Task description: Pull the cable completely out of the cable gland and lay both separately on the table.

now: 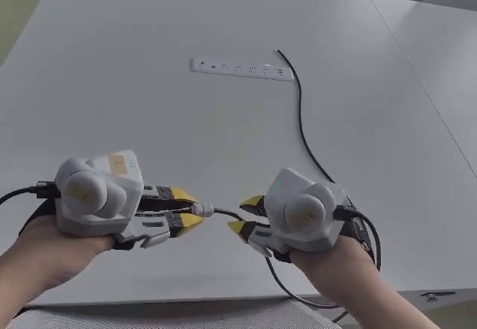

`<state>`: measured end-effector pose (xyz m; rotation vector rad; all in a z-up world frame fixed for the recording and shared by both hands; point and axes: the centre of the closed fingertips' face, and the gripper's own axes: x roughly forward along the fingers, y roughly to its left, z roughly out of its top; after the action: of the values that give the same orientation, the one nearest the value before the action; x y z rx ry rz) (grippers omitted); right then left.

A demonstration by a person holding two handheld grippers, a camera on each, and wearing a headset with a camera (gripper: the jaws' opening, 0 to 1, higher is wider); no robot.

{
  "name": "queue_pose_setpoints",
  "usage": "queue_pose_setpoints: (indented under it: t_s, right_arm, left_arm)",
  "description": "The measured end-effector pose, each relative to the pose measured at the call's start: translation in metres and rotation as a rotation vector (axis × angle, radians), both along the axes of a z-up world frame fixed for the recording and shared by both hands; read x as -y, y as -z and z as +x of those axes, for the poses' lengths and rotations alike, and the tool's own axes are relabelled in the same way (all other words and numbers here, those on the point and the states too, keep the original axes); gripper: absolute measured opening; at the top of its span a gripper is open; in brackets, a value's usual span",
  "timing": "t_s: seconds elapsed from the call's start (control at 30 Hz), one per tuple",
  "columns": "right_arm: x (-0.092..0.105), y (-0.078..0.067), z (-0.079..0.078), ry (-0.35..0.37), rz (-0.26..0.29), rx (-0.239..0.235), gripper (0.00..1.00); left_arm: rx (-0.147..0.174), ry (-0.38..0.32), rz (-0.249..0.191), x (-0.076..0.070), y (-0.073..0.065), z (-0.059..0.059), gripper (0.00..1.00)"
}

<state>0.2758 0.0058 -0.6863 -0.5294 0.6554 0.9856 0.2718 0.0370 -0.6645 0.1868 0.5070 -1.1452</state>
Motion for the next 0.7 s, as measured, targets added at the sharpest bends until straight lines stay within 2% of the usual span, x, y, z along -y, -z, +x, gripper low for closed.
queue_pose_setpoints:
  t_s: [0.1, 0.27, 0.5, 0.57, 0.7]
  right_arm:
    - [-0.01, -0.006, 0.0, -0.054, -0.018, 0.045, 0.15]
    - [-0.021, -0.007, 0.0, -0.123, -0.069, 0.095, 0.12]
    - [-0.022, -0.008, 0.0, -0.175, -0.094, 0.115, 0.08]
    - [-0.02, -0.008, 0.001, -0.188, -0.107, 0.129, 0.04]
    - [-0.02, -0.007, 0.0, -0.204, -0.106, 0.129, 0.02]
  left_arm:
    - [-0.001, -0.002, 0.001, 0.0, 0.0, -0.001, 0.15]
    - [-0.005, -0.005, 0.001, 0.0, 0.001, -0.001, 0.15]
    - [-0.001, -0.006, -0.002, 0.002, 0.0, 0.0, 0.15]
    - [0.0, -0.005, 0.001, 0.002, 0.0, 0.0, 0.15]
    - [-0.001, -0.002, 0.002, 0.004, 0.0, 0.001, 0.15]
